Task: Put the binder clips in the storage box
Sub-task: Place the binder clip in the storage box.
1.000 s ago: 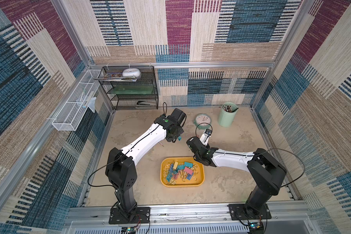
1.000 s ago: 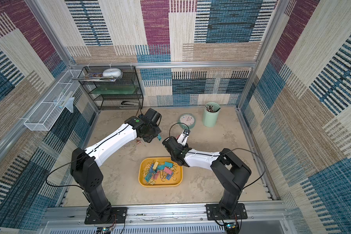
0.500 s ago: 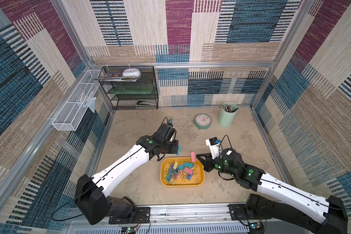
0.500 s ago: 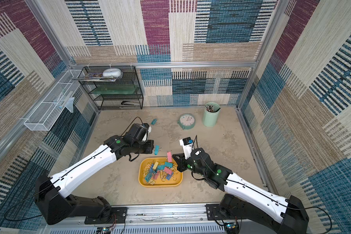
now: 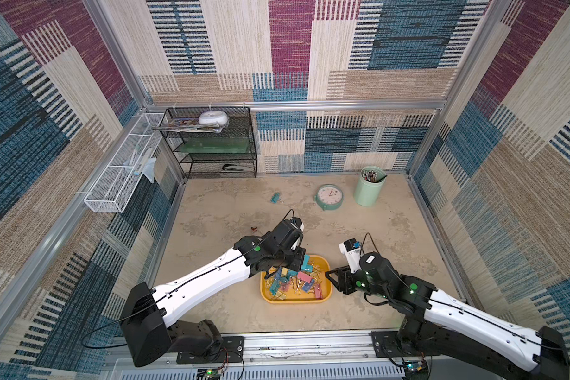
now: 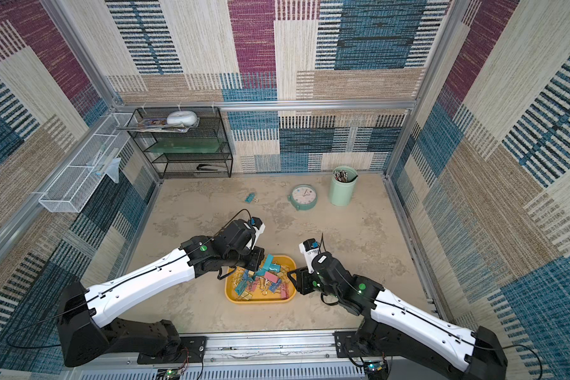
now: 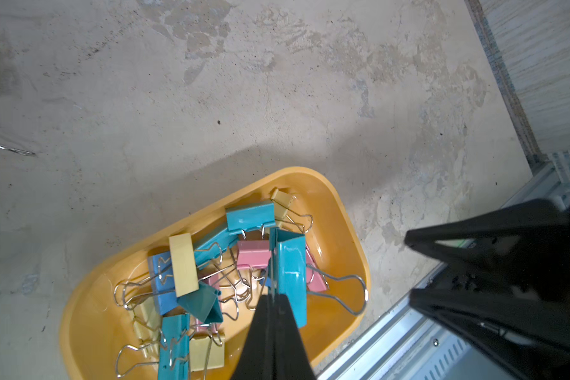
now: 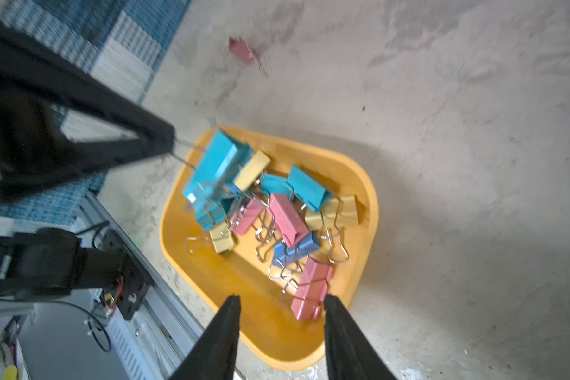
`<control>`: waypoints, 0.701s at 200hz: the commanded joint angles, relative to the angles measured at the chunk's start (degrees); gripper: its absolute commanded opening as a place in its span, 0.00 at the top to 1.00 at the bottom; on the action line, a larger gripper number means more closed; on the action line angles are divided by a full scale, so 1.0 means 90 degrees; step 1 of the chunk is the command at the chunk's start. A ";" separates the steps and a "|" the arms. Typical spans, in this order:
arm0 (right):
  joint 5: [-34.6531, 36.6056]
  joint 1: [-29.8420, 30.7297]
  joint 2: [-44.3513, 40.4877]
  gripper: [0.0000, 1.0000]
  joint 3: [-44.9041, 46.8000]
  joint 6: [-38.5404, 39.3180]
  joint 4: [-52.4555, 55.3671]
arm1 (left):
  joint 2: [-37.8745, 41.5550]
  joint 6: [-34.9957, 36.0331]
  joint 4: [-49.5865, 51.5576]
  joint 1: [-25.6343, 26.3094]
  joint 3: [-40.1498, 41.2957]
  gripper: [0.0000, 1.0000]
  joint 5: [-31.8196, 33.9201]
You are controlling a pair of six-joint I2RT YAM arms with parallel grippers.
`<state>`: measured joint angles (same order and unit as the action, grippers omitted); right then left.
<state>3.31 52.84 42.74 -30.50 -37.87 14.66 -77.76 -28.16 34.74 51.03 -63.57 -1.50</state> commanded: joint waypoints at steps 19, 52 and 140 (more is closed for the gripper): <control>0.1336 -0.0007 -0.1452 0.49 0.0349 -0.0198 -0.0254 | -0.0095 0.0217 0.0126 0.0566 0.0241 1.00 -0.0270; 0.1330 0.0000 -0.1766 0.45 0.0584 -0.0192 -0.0509 | -0.0743 0.0308 0.0495 0.0853 0.0129 1.00 0.0072; 0.0663 -0.0410 0.1153 0.38 -0.1271 0.1289 -0.1095 | 0.1011 0.0907 0.1154 0.0027 -0.0476 0.09 0.1052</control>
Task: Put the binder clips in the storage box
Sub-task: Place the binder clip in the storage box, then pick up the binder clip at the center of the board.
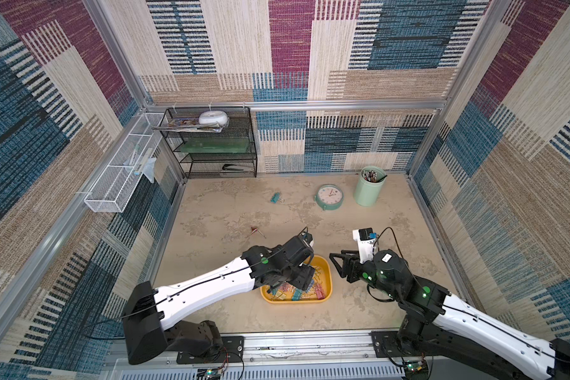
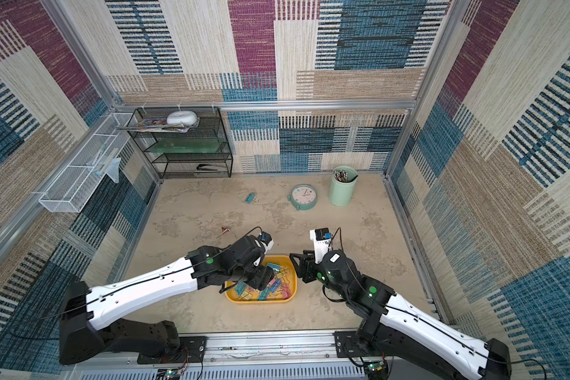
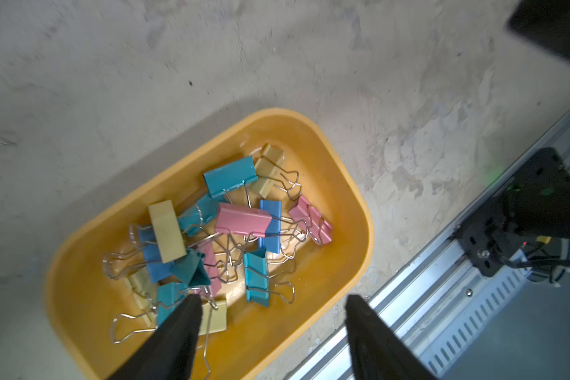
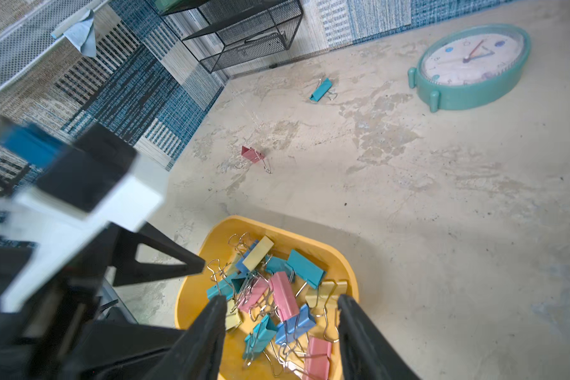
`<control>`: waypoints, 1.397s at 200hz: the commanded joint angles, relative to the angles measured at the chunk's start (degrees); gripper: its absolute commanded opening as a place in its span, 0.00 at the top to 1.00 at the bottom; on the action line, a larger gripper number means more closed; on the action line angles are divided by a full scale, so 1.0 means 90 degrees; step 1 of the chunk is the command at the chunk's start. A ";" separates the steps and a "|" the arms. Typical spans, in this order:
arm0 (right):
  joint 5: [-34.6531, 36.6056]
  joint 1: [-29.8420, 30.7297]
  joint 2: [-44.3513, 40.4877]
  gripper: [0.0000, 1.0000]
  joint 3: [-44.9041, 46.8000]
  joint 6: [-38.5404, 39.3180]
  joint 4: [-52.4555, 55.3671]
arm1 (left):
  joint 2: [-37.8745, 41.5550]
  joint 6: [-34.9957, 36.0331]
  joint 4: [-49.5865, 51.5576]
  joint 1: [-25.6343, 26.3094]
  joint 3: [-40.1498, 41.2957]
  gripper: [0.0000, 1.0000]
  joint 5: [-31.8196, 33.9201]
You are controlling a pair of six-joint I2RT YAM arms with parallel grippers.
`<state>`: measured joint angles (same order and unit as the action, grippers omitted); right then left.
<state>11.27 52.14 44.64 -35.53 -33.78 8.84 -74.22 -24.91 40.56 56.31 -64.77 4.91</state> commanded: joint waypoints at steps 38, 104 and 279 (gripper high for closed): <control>-0.2094 -0.1644 0.4120 0.40 -0.2947 0.0990 -0.0741 | 0.0902 0.1408 0.0873 -0.3319 -0.1362 0.01 -0.0618; -0.2916 -0.2361 0.9502 0.43 -0.7899 -0.0315 -0.0245 | 0.1031 0.1282 0.0208 -0.5357 -0.0434 0.01 -0.2491; -0.4015 -0.2531 0.9791 1.00 -0.7616 -0.1042 -0.1935 | 0.1000 0.1345 0.0184 -0.5339 -0.0097 0.01 -0.2528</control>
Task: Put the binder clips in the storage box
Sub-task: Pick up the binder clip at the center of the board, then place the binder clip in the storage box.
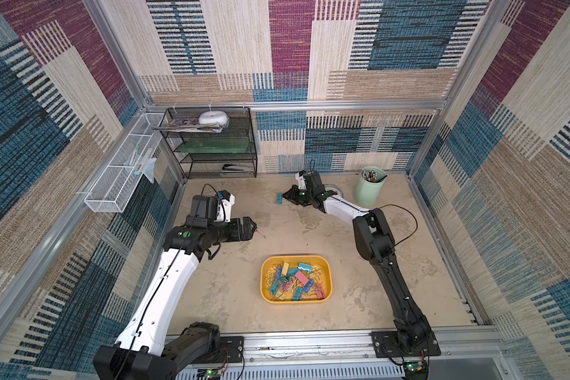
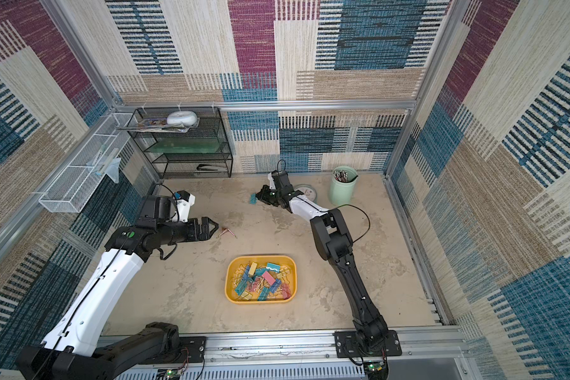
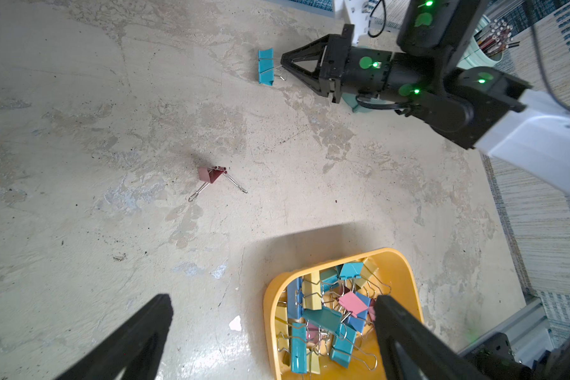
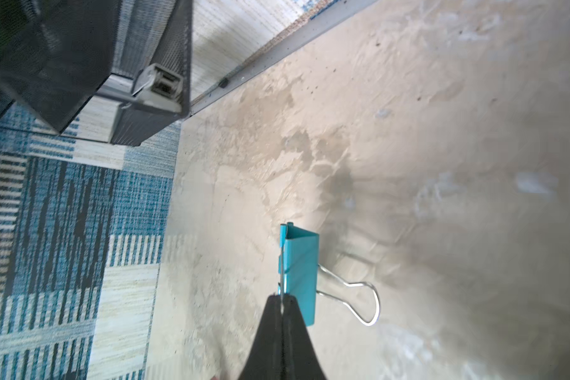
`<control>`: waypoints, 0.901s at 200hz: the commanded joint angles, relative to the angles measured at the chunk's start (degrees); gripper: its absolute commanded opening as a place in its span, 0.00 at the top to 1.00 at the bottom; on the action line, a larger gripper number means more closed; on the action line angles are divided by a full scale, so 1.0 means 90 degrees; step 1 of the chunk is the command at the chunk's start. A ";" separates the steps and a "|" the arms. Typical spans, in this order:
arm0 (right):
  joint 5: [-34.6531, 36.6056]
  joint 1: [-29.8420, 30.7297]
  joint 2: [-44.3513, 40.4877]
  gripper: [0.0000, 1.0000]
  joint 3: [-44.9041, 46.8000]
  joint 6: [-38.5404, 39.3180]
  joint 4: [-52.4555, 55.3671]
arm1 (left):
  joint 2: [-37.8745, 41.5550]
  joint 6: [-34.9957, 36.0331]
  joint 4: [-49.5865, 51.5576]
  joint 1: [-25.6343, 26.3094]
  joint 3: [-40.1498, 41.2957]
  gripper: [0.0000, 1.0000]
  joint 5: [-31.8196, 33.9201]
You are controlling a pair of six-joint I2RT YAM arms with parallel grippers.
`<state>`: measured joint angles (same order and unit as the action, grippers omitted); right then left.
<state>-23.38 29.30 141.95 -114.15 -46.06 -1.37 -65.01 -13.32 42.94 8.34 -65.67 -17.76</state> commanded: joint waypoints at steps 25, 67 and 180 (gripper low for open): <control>-0.0161 0.0021 -0.2604 1.00 0.2888 0.0599 -0.1288 | -0.0065 0.0064 -0.0089 -0.0007 0.0010 0.01 -0.0015; 0.0350 0.0170 -0.5555 1.00 0.5519 0.1273 -0.1276 | -0.0093 0.0064 -0.0083 0.0018 0.0012 0.01 0.0009; 0.2529 0.2581 -0.9108 1.00 0.9020 0.1687 0.1360 | -0.0429 0.0277 0.0335 0.0963 -0.0103 0.01 0.1194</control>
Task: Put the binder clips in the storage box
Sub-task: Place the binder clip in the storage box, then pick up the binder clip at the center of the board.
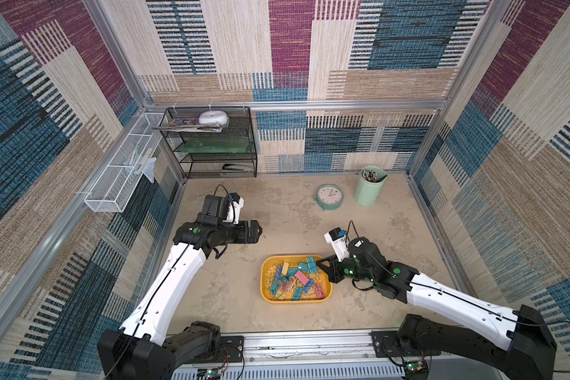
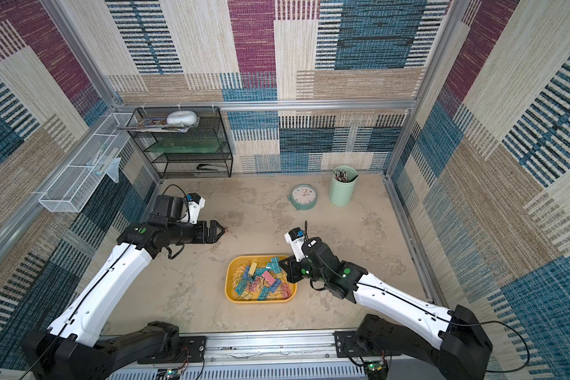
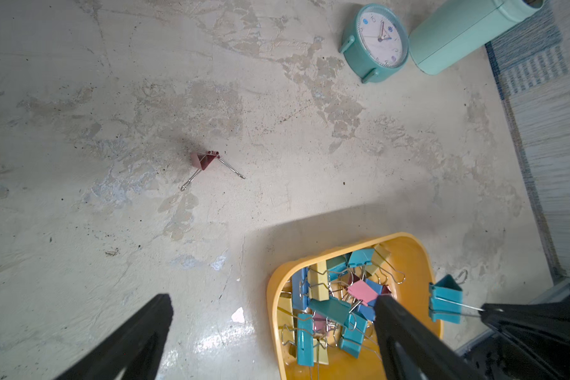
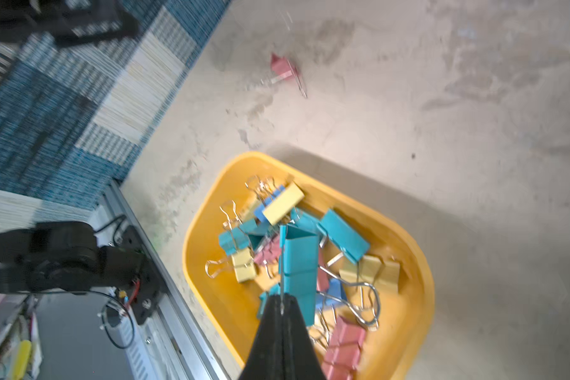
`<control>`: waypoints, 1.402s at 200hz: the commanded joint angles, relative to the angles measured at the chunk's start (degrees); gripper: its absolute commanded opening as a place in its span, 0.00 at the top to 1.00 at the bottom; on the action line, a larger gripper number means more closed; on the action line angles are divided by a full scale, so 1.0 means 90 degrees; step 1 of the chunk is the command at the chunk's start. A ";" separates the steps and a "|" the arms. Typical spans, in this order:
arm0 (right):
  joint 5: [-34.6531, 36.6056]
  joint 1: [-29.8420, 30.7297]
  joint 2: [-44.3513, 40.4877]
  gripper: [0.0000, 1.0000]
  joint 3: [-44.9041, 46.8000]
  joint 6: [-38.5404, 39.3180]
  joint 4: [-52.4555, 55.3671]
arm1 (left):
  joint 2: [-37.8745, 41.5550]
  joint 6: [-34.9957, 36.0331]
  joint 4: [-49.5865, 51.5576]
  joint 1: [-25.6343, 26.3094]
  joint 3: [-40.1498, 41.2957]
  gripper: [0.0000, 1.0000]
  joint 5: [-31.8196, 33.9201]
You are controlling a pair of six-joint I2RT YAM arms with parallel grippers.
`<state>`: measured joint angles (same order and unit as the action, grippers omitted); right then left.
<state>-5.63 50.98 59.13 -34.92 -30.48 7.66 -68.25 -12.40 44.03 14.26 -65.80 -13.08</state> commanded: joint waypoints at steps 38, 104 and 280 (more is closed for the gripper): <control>0.1044 0.0319 0.0587 1.00 0.0191 0.0059 0.0801 | -0.0026 -0.0121 0.0491 0.1402 -0.0108 0.01 0.1700; 0.0982 0.0390 -0.0653 0.59 -0.0009 -0.0135 0.0778 | -0.0563 -0.0845 -0.0212 0.1794 0.0347 0.01 0.2978; 0.1002 0.0390 -0.2760 0.15 0.0480 -0.0405 0.0082 | -0.4521 -0.0811 -0.1873 0.0584 -0.0937 0.21 0.2917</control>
<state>3.64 54.41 34.70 -30.72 -33.82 9.54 -106.91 -18.41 28.80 20.71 -73.41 15.46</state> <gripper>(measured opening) 0.838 0.888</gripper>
